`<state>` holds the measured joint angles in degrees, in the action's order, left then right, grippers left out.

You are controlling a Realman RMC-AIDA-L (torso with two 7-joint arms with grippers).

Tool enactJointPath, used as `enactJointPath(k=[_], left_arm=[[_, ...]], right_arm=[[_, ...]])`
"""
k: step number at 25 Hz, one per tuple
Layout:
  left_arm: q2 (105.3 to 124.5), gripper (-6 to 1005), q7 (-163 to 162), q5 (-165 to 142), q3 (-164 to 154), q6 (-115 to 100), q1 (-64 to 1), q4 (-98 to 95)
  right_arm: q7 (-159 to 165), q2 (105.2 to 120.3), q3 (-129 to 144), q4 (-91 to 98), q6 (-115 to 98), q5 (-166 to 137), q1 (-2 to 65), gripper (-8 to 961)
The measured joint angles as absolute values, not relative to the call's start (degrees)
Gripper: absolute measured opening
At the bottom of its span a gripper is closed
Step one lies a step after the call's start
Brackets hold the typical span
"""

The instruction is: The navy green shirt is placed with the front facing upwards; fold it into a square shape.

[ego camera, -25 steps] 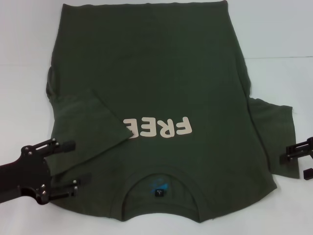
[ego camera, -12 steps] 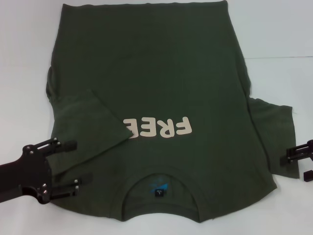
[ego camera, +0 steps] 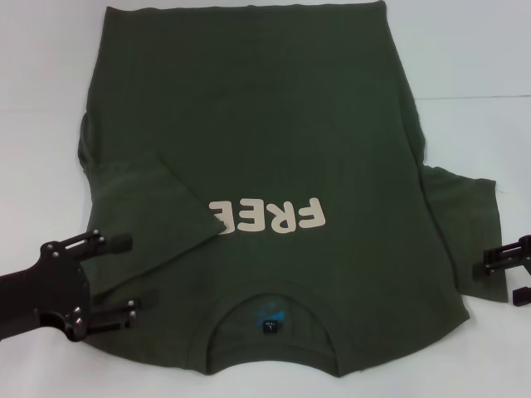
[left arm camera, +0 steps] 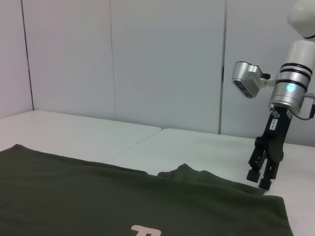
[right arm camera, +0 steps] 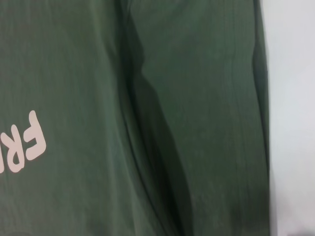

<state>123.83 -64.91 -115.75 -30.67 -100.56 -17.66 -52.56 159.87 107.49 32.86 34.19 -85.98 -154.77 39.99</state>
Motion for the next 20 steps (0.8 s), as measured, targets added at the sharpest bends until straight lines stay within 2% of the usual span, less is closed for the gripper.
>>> enactJointPath(k=[20], left_arm=[[123.92, 834, -65.0, -115.8, -30.8, -100.4, -17.9, -51.8]], right_arm=[[159.6, 108.11, 32.5, 34.1, -85.7, -154.6, 40.2, 868]])
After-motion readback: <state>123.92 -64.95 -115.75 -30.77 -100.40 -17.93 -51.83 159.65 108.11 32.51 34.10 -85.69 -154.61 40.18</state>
